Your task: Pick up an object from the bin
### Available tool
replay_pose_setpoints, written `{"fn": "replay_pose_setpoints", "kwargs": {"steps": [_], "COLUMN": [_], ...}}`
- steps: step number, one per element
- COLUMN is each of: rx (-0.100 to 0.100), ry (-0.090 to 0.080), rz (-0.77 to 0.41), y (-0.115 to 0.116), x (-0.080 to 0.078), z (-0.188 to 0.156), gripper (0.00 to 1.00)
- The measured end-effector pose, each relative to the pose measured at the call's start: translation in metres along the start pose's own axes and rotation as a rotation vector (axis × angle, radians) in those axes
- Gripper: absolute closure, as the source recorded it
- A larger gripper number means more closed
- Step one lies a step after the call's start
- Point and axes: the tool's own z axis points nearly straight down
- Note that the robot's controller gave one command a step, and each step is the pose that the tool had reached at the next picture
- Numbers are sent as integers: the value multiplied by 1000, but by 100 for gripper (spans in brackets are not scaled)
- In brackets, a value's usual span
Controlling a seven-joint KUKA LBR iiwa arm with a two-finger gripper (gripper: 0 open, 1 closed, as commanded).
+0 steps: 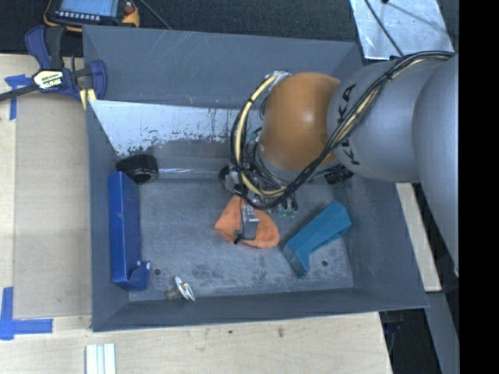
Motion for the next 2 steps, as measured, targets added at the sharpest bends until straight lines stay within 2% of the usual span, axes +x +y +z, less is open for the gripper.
{"fn": "replay_pose_setpoints", "kwargs": {"steps": [1, 2], "rx": [0, 0], "ry": [5, 5], "rz": [-4, -4], "y": [-19, -19], "x": [-44, -44], "z": [35, 35], "gripper": [100, 100]}}
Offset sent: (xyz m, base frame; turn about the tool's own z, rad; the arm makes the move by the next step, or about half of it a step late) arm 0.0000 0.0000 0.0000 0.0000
